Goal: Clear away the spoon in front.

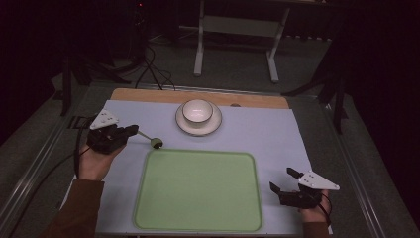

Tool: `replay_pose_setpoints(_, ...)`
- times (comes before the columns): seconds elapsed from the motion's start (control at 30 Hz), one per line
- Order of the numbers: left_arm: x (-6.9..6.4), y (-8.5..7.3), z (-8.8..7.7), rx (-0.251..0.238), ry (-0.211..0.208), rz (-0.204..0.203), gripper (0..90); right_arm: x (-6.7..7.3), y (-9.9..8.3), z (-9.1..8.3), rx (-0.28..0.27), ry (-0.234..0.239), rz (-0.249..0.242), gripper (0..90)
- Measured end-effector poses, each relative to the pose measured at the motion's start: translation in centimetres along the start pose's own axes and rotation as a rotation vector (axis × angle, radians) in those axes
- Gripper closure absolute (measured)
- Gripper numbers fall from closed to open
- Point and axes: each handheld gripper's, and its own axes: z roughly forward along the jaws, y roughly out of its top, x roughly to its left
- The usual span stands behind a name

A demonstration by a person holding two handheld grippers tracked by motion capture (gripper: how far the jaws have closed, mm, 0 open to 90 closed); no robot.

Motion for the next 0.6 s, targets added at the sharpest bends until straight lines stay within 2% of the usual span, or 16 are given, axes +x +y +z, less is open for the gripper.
replay_pose_setpoints(0.13, -0.4, -0.4, 0.3, 0.038, 0.018, 0.016, 88.7, 0.0, 0.0, 0.1, 0.001, 0.001, -0.001, 13.6)
replay_pose_setpoints(0.33, -0.5, -0.6, 1.4, 0.066, 0.027, 0.013, 88.7, 0.1, 0.0, 0.1, 0.005, 0.0, -0.002, 13.6)
replay_pose_setpoints(0.5, -0.5, -0.2, 2.1, 0.041, 0.042, 0.007, 88.2, 0.0, 0.0, 0.1, 0.005, -0.001, -0.002, 13.6)
replay_pose_setpoints(0.6, -0.4, -0.1, 2.8, 0.003, 0.044, -0.005, 88.0, 0.0, 0.0, 0.1, 0.007, 0.0, -0.004, 13.6)
